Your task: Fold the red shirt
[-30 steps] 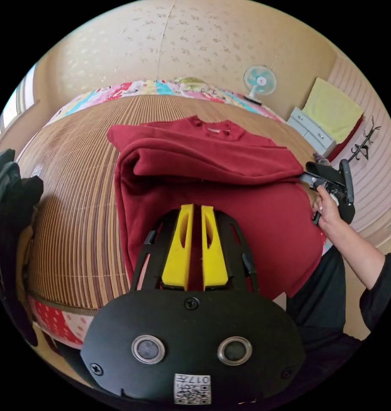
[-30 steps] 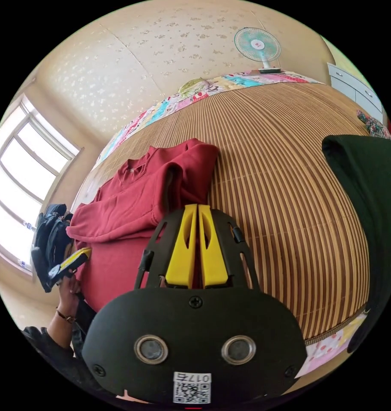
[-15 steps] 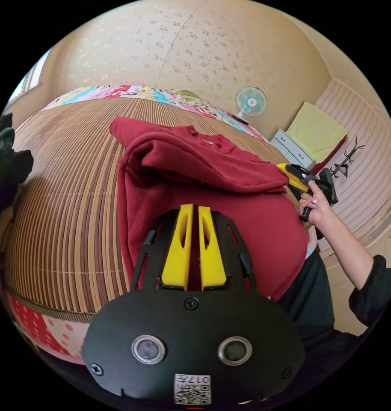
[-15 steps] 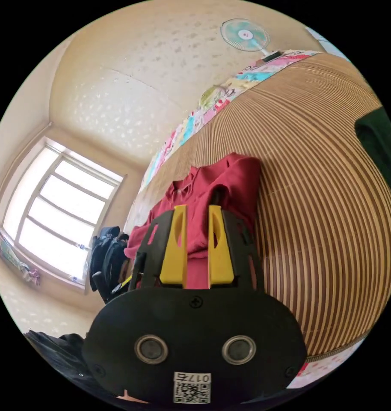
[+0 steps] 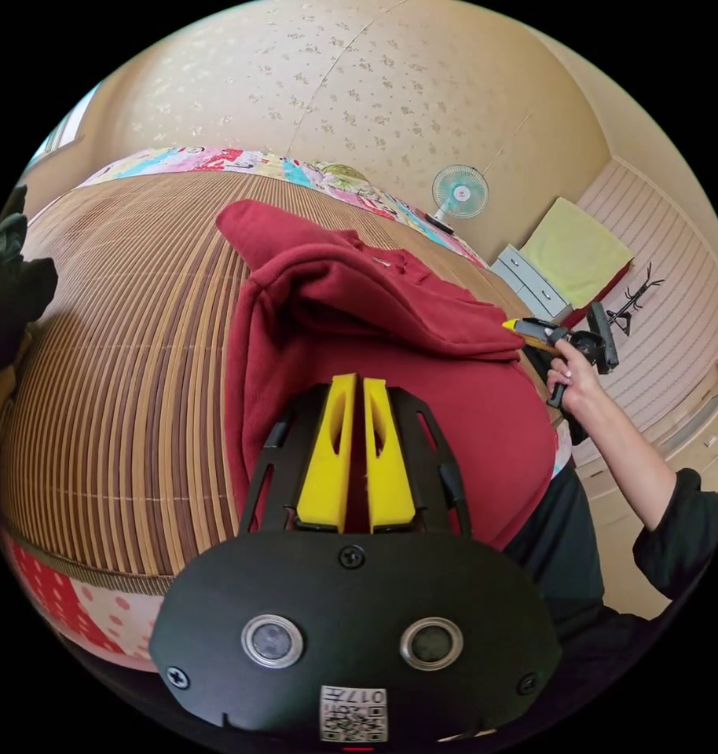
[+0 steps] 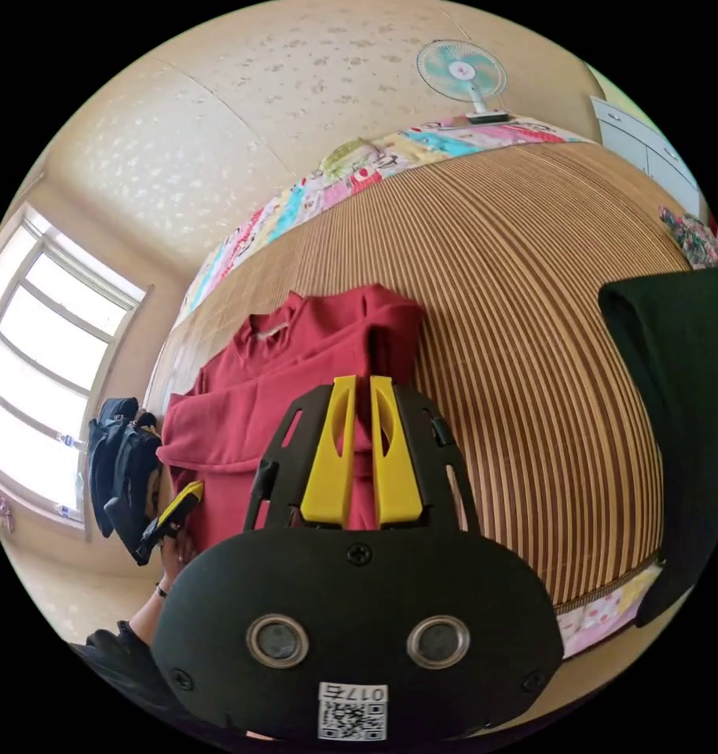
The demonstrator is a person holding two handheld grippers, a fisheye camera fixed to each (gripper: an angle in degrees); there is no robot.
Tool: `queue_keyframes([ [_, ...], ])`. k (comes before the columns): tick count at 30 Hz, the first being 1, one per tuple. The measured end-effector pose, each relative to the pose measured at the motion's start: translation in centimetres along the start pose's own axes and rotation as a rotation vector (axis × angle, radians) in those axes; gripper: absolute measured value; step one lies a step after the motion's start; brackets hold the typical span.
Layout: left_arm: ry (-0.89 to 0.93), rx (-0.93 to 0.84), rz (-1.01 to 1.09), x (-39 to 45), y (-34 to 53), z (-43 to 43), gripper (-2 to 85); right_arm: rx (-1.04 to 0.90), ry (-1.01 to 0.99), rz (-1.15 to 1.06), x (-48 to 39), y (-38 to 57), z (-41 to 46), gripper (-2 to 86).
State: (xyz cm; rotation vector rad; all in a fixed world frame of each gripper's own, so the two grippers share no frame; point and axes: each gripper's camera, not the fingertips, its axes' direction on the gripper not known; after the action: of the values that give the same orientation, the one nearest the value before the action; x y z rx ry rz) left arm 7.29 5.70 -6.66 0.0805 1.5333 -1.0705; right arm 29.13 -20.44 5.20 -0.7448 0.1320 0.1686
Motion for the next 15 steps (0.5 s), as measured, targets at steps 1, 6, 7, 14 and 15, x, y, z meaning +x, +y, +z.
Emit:
queue_keyframes([
  [1, 0.005, -0.006, -0.008, -0.1, -0.4, -0.6, 2.5, 0.028, -0.021, -0.004, 0.4, 1.5, 0.2, 2.8],
  [6, -0.010, 0.031, -0.001, 2.7, -2.5, -5.9, 5.3, 0.152, -0.032, -0.022, -0.6, 5.8, -1.6, 3.2],
  [7, -0.006, 0.118, 0.028, 4.5, -3.3, -8.4, 5.5, 0.182, -0.019, -0.041, -1.5, 6.4, -2.0, 3.2],
  [14, -0.209, 0.088, -0.006, 5.9, -15.6, -11.4, 5.1, 0.243, 0.090, -0.235, -8.6, 7.7, 0.2, 2.1],
  [15, -0.276, 0.047, -0.028, 4.9, -16.1, -10.4, 4.6, 0.231, 0.096, -0.247, -8.9, 7.8, 0.9, 2.0],
])
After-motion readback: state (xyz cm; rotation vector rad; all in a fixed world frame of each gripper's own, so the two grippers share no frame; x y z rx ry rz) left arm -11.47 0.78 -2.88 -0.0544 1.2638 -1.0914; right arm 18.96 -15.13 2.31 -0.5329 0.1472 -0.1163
